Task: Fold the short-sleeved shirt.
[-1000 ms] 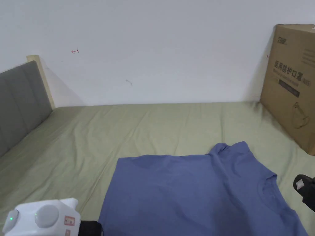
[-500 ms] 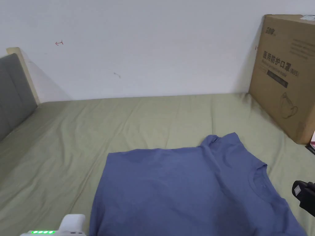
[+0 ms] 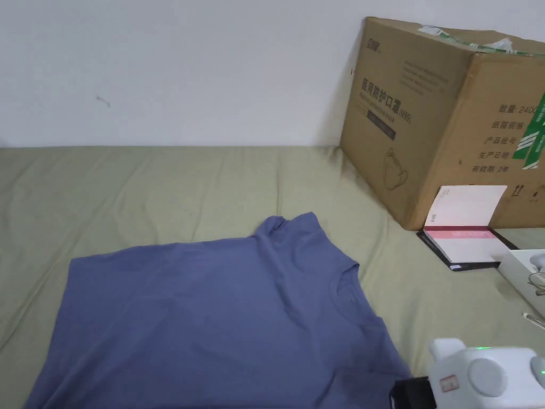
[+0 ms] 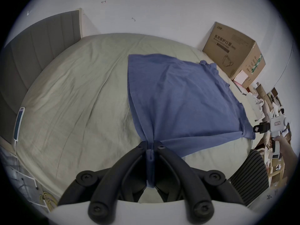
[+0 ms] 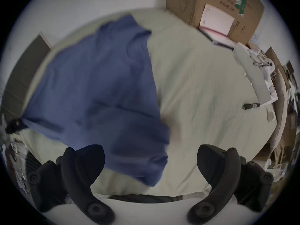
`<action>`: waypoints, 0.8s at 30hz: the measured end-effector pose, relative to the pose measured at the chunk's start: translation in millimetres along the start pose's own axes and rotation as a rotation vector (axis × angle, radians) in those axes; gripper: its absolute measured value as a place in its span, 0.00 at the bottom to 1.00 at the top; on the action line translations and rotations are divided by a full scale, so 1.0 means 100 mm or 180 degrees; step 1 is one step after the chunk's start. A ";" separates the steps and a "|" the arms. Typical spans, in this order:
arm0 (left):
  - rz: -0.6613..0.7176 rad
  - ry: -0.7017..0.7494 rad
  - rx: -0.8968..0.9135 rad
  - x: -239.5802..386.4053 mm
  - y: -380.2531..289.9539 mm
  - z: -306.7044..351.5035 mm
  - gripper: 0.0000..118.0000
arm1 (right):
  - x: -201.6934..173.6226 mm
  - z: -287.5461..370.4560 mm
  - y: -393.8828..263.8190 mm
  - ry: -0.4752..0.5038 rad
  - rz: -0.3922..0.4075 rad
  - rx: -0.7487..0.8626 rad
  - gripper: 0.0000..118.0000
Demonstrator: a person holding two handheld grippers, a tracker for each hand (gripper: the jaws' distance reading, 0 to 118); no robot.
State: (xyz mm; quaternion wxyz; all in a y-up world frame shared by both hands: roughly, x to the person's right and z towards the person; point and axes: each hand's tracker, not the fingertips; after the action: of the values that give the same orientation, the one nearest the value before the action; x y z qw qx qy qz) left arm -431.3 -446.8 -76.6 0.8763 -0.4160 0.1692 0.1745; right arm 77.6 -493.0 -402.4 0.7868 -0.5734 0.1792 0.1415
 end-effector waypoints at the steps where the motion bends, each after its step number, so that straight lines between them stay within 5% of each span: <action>1: -0.0020 0.0053 -0.0073 0.02 0.00 -0.03 0.05 | 0.03 -0.10 -0.03 0.0014 0.0009 -0.0112 0.87; 4: -0.0032 0.0092 -0.0238 0.03 -0.01 -0.12 0.05 | 0.13 -0.20 -0.08 0.0391 -0.0115 -0.0308 0.69; 6: -0.0018 0.0115 -0.0265 0.06 -0.03 -0.13 0.05 | 0.14 -0.08 -0.11 0.0283 -0.0008 -0.0023 0.23; 7: 0.0017 0.0105 -0.0276 0.07 -0.04 -0.13 0.05 | 0.13 -0.04 -0.09 0.0286 0.0114 -0.0005 0.23; 9: 0.0086 0.0090 -0.0268 0.04 -0.03 -0.14 0.05 | 0.05 0.11 -0.15 0.0269 0.0273 0.0042 0.03; 14: 0.0142 0.0073 -0.0181 0.02 -0.04 -0.13 0.05 | 0.02 0.29 -0.18 0.0310 0.0377 0.0363 0.03; 19: 0.0400 -0.0076 0.0030 -0.03 0.07 0.03 0.05 | 0.15 0.63 -0.05 0.0658 -0.0093 0.0834 0.03; 24: 0.0412 -0.0177 0.0337 -0.03 0.63 0.05 0.05 | 0.12 0.86 0.58 0.0788 -0.0266 0.1074 0.03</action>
State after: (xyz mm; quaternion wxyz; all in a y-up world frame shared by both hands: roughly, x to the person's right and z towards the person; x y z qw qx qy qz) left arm -460.8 -406.3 -114.5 0.8883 -0.3523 0.1803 0.2330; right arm 73.3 -393.6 -433.1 0.8488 -0.4535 0.2718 0.0052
